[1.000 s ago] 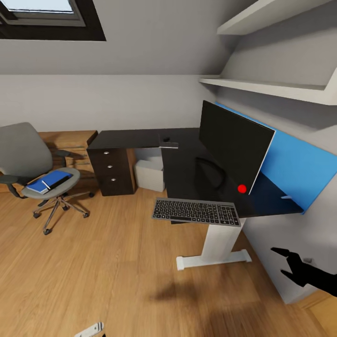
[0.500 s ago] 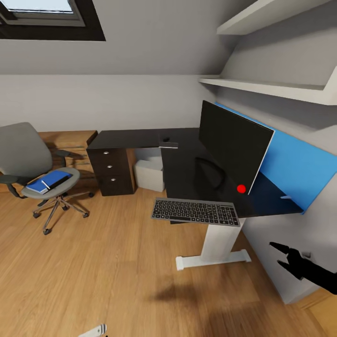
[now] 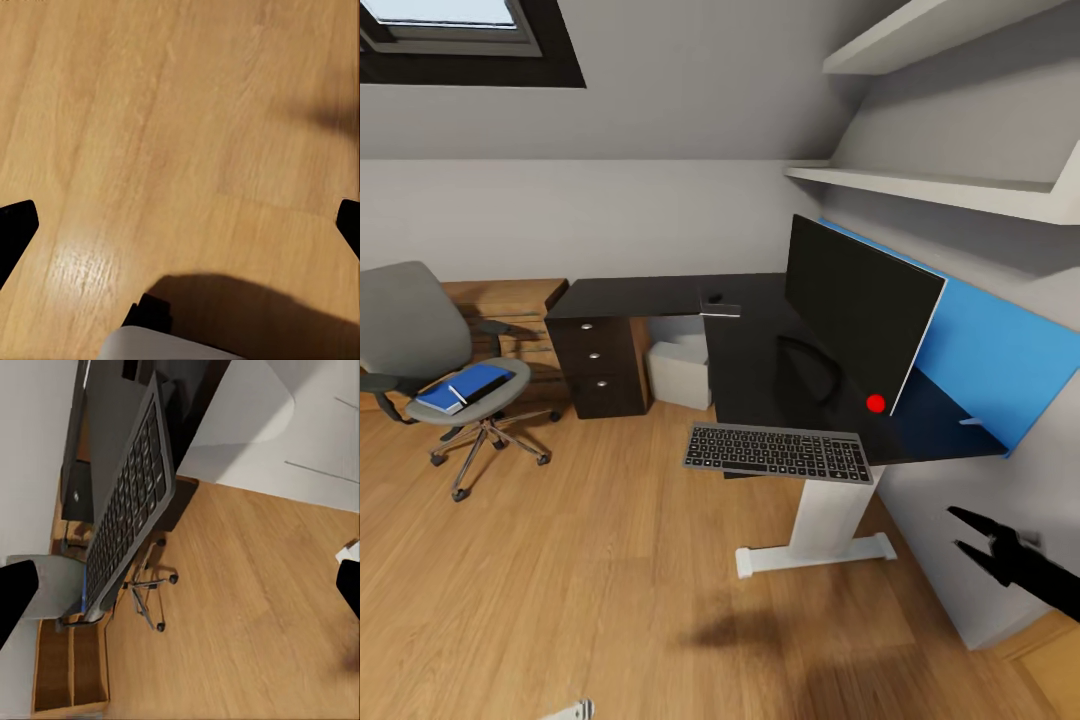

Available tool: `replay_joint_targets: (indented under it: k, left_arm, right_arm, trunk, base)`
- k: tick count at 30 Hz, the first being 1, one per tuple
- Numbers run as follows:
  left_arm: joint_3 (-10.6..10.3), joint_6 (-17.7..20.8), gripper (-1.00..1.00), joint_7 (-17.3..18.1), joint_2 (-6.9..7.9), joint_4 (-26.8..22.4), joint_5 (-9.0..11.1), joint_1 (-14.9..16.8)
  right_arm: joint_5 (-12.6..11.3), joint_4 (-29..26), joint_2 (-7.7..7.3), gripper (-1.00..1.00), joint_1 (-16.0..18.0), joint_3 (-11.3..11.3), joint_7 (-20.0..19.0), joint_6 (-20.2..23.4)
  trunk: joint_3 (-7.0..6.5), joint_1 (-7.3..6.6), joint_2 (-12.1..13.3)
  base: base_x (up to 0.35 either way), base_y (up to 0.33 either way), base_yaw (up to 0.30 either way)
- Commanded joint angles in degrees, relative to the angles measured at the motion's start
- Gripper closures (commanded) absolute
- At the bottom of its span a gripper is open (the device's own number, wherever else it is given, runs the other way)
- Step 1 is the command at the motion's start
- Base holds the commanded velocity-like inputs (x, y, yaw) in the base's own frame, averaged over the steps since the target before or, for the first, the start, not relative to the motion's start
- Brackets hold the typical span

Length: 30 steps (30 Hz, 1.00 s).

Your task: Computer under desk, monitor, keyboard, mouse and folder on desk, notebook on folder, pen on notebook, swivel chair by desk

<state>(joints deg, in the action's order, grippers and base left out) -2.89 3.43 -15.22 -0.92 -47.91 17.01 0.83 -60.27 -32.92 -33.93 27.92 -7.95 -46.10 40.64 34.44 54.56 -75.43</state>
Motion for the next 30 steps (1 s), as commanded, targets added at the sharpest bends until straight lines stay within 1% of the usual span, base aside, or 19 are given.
replay_joint_targets:
  k: [1, 2, 4, 8, 9, 10, 11, 12, 13, 14, 16, 18, 20, 21, 22, 25, 27, 30]
  left_arm:
    - [-0.6, 0.2, -1.0, -0.5, 0.04, -0.1, 0.4, 0.0]
    - [-0.9, 0.2, -1.0, -0.5, 0.04, 0.0, 0.4, 0.0]
    - [-1.2, 0.2, -1.0, -0.5, 0.04, 0.0, 0.4, 0.0]
    - [-1.5, 0.2, -1.0, -0.2, 0.13, -1.3, 0.5, 0.0]
    - [-1.6, 0.5, -1.0, -0.2, 0.08, -3.7, 0.5, 0.0]
    - [-2.5, 1.9, -1.0, -0.2, -0.03, -10.5, 0.6, 0.0]
    - [-5.7, 9.1, -1.0, -0.3, 0.0, -22.2, 0.7, 0.0]
    - [-7.0, 14.1, -1.0, -0.4, 0.03, -27.6, 0.8, 0.0]
    - [-7.4, 16.4, -1.0, -0.5, 0.03, -29.7, 0.9, 0.0]
    - [-8.2, 19.9, -1.0, -0.5, 0.0, -32.8, 1.0, 0.0]
    - [-8.8, 22.9, -1.0, -0.5, -0.02, -35.3, 1.7, 0.0]
    - [-9.4, 24.3, -1.0, -0.6, -0.05, -35.6, 2.8, 0.0]
    - [-9.9, 24.8, -1.0, -0.5, -0.02, -34.2, 3.4, 0.0]
    - [-9.9, 25.0, -1.0, -0.6, 0.02, -33.9, 3.8, 0.0]
    - [-9.8, 24.8, -1.0, -0.7, -0.31, -33.6, 4.0, 0.0]
    - [-9.8, 24.8, -1.0, -0.7, -0.43, -32.6, 4.0, 0.0]
    - [-9.7, 24.7, -1.0, -0.7, -0.63, -32.1, 3.9, 0.0]
    - [-9.8, 24.6, -1.0, -0.7, -0.18, -31.4, 3.8, 0.0]
  right_arm:
    - [0.3, 1.0, -0.43, -1.0, 0.0, -0.1, -2.7, 0.3]
    - [0.7, 1.9, -0.81, -1.0, 0.0, -0.1, -5.0, 0.3]
    - [1.2, 2.7, -1.33, -1.0, 0.0, -0.2, -7.2, 0.2]
    - [1.6, 3.4, -1.82, -1.0, 0.0, -0.2, -8.9, 0.1]
    - [1.7, 3.5, -1.89, -1.0, 0.0, -0.2, -9.0, 0.0]
    - [1.7, 3.6, -1.95, -1.0, 0.0, -0.2, -9.2, 0.0]
    - [1.7, 3.6, -1.94, -1.0, 0.0, -0.2, -9.3, -0.2]
    - [1.7, 3.6, -1.92, -1.0, 0.0, -0.2, -9.3, -0.6]
    - [1.7, 3.6, -1.91, -1.0, 0.0, -0.2, -9.3, -0.8]
    - [1.7, 3.7, -1.88, -1.0, 0.0, -0.2, -9.3, -1.1]
    - [1.7, 3.7, -1.86, -1.0, 0.0, -0.1, -9.3, -1.4]
    - [1.7, 3.7, -1.85, -1.0, 0.0, -0.1, -9.3, -1.5]
    - [1.7, 3.7, -1.81, -1.0, 0.0, -0.1, -9.2, -1.6]
    - [2.1, 4.0, -1.47, -1.0, 0.0, 0.2, -8.9, -2.0]
    - [2.4, 4.2, -1.15, -1.0, 0.0, 0.5, -9.2, -2.3]
    - [3.3, 4.3, -0.18, -1.0, 0.0, 0.8, -9.7, -2.3]
    - [2.6, 4.2, 0.47, -1.0, 0.0, 0.8, -10.3, -1.7]
    - [1.7, 4.1, 1.45, -1.0, 0.0, 0.6, -10.7, -0.7]
  trunk:
    - [0.05, 0.0, 0.0]
    - [0.05, 0.0, 0.0]
    - [0.05, 0.0, 0.0]
    - [0.05, 0.0, 0.0]
    - [0.05, 0.0, 0.0]
    - [0.05, 0.0, 0.0]
    - [0.05, 0.0, 0.0]
    - [0.05, 0.0, 0.0]
    - [0.05, 0.0, 0.0]
    - [0.05, 0.0, 0.0]
    - [0.05, 0.0, 0.0]
    - [0.05, 0.0, 0.0]
    - [0.05, 0.0, 0.0]
    - [0.05, 0.0, 0.0]
    - [0.05, 0.0, 0.0]
    - [0.05, 0.0, 0.0]
    - [0.05, 0.0, 0.0]
    - [0.05, 0.0, 0.0]
  base:
    - [0.0, 0.0, 0.0]
    - [0.0, 0.0, 0.0]
    - [0.0, 0.0, 0.0]
    - [0.0, 0.0, 0.0]
    - [0.0, 0.0, 0.0]
    - [0.0, 0.0, 0.0]
    - [0.0, 0.0, 0.0]
    - [0.0, 0.0, 0.0]
    - [0.0, 0.0, 0.0]
    - [0.0, 0.0, 0.0]
    - [0.0, 0.0, 0.0]
    - [0.0, 0.0, 0.0]
    - [0.046, -0.002, 0.0]
    - [0.0, 0.0, 0.0]
    - [0.0, 0.0, 0.0]
    - [0.0, 0.0, 0.0]
    - [0.0, 0.0, 0.0]
    - [0.0, 0.0, 0.0]
